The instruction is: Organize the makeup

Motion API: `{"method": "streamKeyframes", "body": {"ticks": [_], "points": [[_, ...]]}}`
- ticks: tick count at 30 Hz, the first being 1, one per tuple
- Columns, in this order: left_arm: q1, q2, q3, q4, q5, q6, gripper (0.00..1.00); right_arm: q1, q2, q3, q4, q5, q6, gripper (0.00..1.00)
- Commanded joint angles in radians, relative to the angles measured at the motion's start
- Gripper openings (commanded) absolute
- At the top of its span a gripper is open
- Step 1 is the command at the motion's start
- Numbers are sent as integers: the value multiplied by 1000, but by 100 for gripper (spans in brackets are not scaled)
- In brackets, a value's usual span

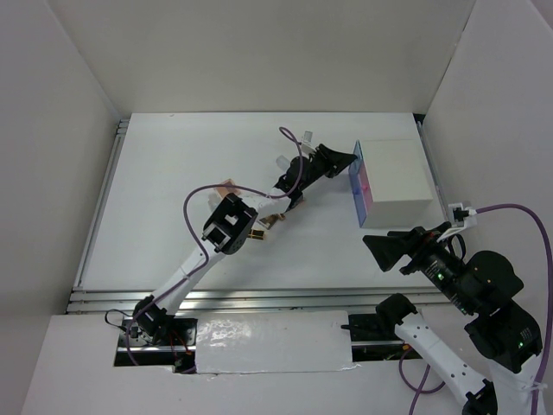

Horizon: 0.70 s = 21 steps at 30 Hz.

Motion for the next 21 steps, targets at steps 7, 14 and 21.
{"method": "streamKeyframes", "body": {"ticks": [7, 14, 21], "points": [[54, -127, -112, 97, 65, 12, 9, -6, 16, 18, 16, 10, -15, 100], [101, -230, -348, 194, 93, -4, 5, -4, 22, 0, 38, 10, -1, 100], [144, -334, -505, 226, 125, 19, 3, -6, 25, -20, 62, 2, 19, 100]]}}
